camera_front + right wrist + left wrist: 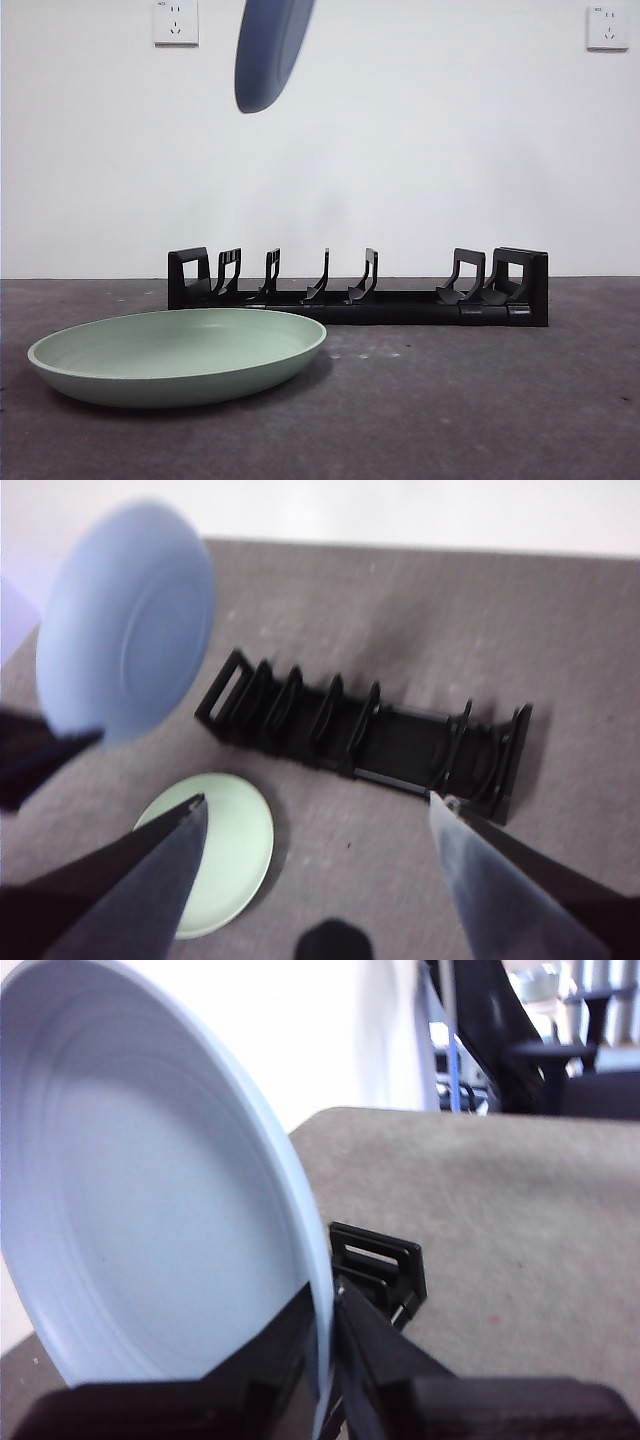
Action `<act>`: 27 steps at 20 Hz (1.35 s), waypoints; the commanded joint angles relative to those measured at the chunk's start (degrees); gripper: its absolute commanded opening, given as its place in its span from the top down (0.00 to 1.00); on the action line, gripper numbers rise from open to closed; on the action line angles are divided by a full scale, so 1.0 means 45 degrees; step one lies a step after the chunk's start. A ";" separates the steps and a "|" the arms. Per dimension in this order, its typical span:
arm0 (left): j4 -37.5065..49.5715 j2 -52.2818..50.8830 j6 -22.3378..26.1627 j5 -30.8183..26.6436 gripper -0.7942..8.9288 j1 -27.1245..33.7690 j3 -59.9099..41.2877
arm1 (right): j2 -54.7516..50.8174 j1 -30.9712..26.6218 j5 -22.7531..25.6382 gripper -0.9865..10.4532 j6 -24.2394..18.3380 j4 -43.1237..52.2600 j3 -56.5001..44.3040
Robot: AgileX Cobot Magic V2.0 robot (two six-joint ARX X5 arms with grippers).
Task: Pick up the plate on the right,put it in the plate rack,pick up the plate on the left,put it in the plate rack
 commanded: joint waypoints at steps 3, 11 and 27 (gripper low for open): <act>0.1073 0.1083 -0.1739 0.0903 0.93 0.0680 0.0010 | -0.0015 0.0748 -0.0461 0.58 -0.0233 -0.0170 -0.0763; 0.2419 0.3075 -0.2773 0.0971 0.93 0.1180 0.0010 | -0.0015 0.2181 0.0073 0.58 -0.0296 -0.0199 -0.2997; 0.2856 0.5226 -0.2744 0.1399 0.93 0.2147 0.0010 | -0.0087 0.2327 0.0214 0.58 0.0024 0.2856 -0.7990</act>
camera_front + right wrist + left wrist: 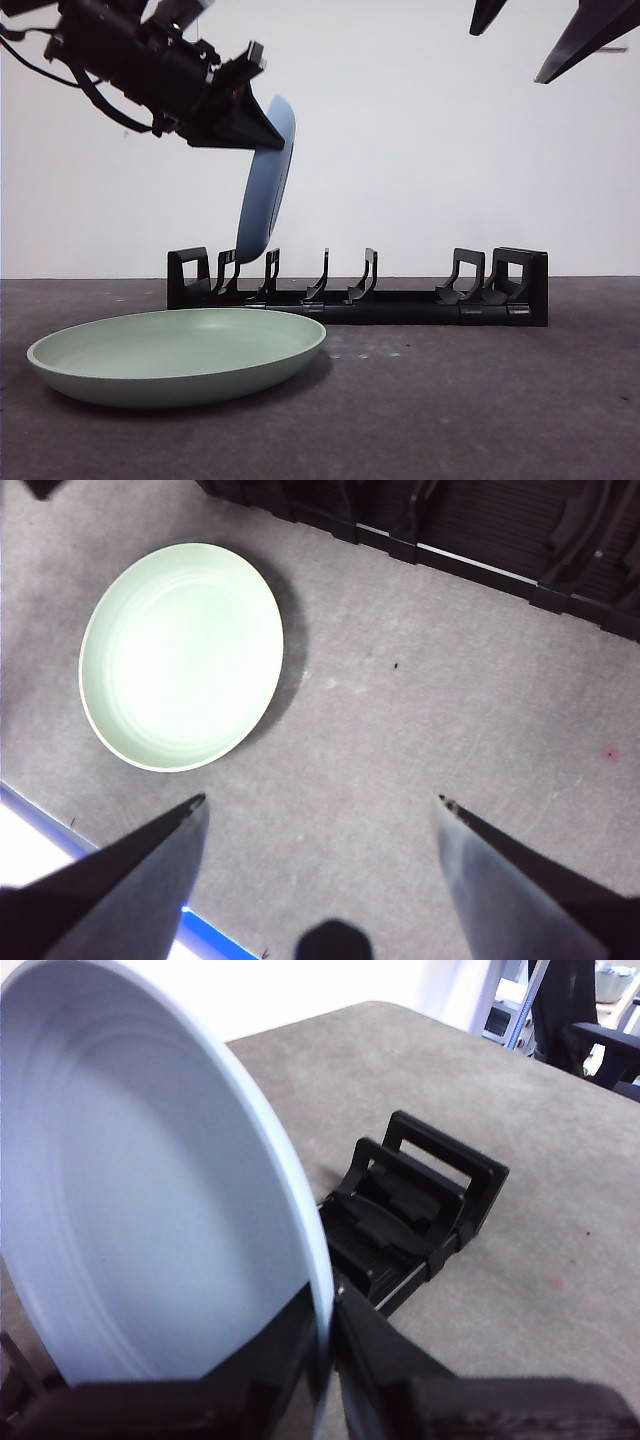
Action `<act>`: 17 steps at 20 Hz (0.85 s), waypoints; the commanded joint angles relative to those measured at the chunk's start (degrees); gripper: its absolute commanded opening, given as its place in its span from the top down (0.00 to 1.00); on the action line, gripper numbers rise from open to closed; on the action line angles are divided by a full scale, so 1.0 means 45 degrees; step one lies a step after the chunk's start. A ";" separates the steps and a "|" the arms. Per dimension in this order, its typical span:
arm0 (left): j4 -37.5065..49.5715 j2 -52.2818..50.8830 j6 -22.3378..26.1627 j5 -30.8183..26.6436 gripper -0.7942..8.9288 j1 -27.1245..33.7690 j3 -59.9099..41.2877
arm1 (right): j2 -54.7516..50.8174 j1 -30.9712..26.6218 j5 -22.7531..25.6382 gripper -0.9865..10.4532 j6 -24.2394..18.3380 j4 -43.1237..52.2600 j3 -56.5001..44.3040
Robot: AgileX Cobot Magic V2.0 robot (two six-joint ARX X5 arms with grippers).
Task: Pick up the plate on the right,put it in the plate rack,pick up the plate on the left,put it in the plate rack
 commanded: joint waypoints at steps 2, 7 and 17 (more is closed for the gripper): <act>0.0233 0.0588 0.0053 -0.0024 0.93 0.0029 0.0010 | -0.0049 0.0024 0.0005 0.58 0.0097 0.0087 -0.0141; -0.0311 0.0855 0.0384 -0.1030 0.93 0.0029 0.0010 | -0.0049 0.0024 0.0015 0.58 0.0083 0.0146 -0.0141; -0.1433 0.0835 0.0466 -0.1005 0.68 0.0029 0.0010 | -0.0049 0.0024 0.0102 0.58 0.0044 0.0311 -0.0141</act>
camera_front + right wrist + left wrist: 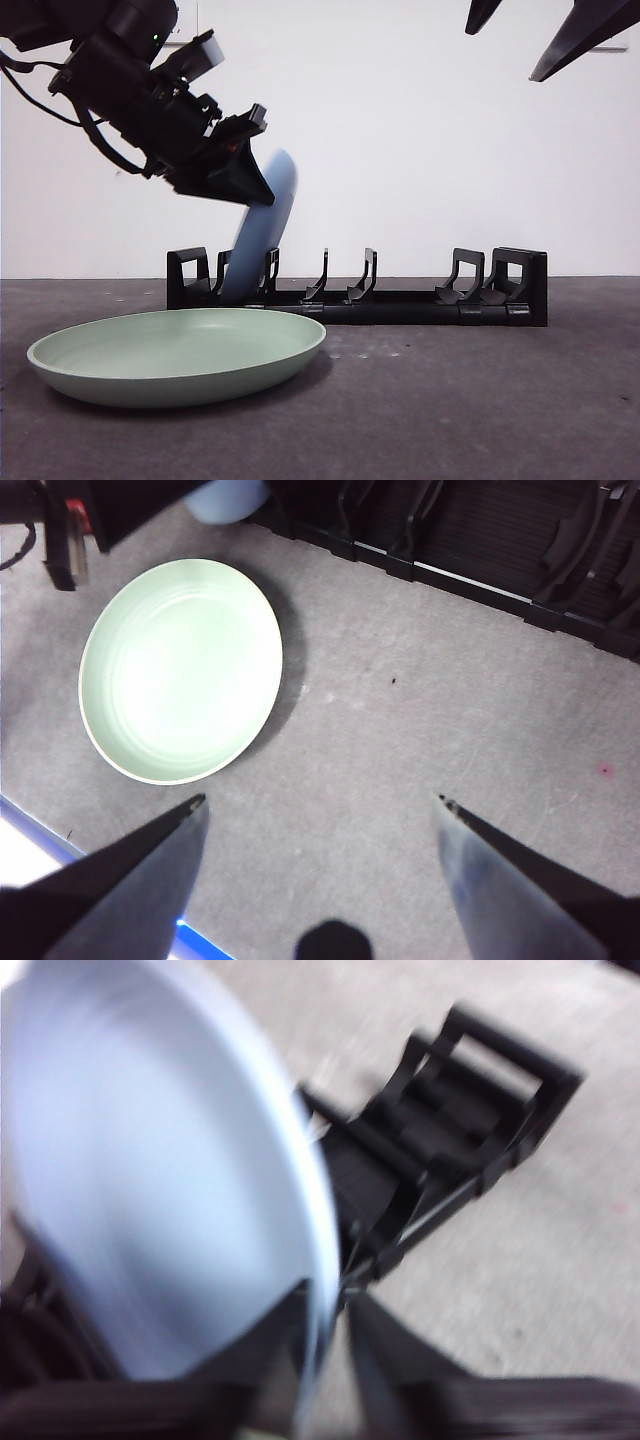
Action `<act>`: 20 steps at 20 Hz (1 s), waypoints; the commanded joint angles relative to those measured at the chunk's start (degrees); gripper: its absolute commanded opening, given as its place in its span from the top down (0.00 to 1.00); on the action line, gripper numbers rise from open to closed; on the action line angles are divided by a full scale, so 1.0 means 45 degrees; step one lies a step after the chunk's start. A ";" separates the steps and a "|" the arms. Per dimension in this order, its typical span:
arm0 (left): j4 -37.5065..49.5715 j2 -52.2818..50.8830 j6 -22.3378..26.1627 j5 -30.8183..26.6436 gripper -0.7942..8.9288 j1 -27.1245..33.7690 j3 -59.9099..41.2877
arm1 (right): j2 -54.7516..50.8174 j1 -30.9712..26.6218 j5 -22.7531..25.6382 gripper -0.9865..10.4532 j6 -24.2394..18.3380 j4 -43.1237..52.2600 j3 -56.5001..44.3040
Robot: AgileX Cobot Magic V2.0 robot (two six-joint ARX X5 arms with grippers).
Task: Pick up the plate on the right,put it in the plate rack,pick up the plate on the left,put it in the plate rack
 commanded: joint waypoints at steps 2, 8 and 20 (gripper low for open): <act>-0.0019 0.0010 0.0083 0.0063 0.66 0.0029 -0.0063 | -0.0049 0.0024 0.0053 0.58 0.0049 0.0005 -0.0136; -0.0559 -0.1093 0.0087 0.0063 0.66 -0.0073 -0.0063 | -0.0044 0.0024 0.0053 0.58 0.0053 0.0063 -0.0136; -0.6659 -0.8553 0.3473 0.0335 0.65 -0.0481 -0.0063 | 0.1574 0.1137 -0.0087 0.58 0.0792 0.1370 -0.0199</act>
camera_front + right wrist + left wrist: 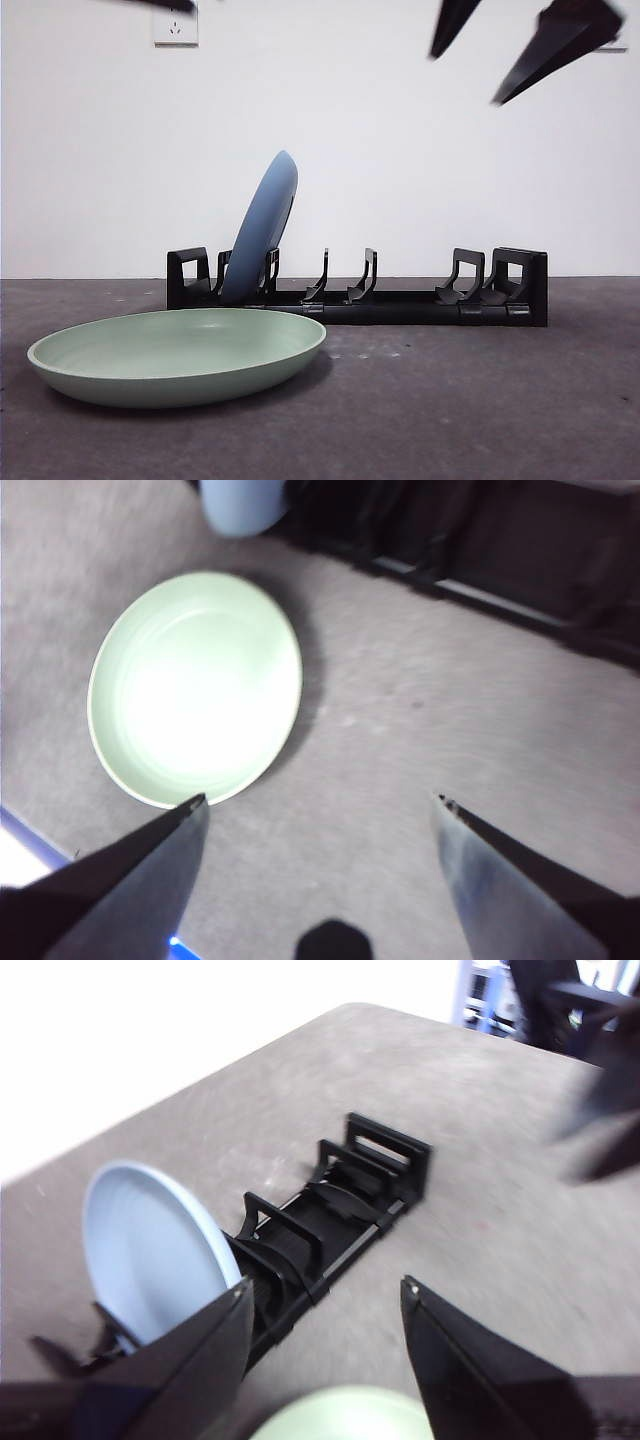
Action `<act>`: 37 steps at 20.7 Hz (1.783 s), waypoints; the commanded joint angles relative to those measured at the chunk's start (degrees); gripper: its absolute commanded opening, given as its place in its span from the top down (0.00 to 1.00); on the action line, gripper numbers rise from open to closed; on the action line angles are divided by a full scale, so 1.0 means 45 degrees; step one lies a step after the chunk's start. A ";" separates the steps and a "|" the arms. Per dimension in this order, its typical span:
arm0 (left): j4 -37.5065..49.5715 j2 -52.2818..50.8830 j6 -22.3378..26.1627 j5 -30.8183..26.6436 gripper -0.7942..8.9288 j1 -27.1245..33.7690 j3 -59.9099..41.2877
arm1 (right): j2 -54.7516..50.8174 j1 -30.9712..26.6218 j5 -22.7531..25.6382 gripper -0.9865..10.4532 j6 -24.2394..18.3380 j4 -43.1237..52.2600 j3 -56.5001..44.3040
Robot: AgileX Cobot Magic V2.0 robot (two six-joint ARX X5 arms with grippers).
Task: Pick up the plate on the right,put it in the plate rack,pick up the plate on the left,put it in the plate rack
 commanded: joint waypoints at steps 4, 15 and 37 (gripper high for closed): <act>-0.3891 -0.3264 0.2943 -0.0058 0.54 -0.0112 -0.0063 | 0.2268 0.1409 0.0063 0.58 0.0695 0.1209 -0.0189; -0.7995 -0.5202 0.4945 -0.0695 0.46 -0.0194 -0.0063 | 0.6334 0.2628 0.0831 0.58 0.1715 0.3235 -0.0189; -0.8116 -0.4600 0.5387 -0.3551 0.46 -0.1651 -0.0063 | 0.7436 0.2832 0.1389 0.75 0.2569 0.4609 -0.0189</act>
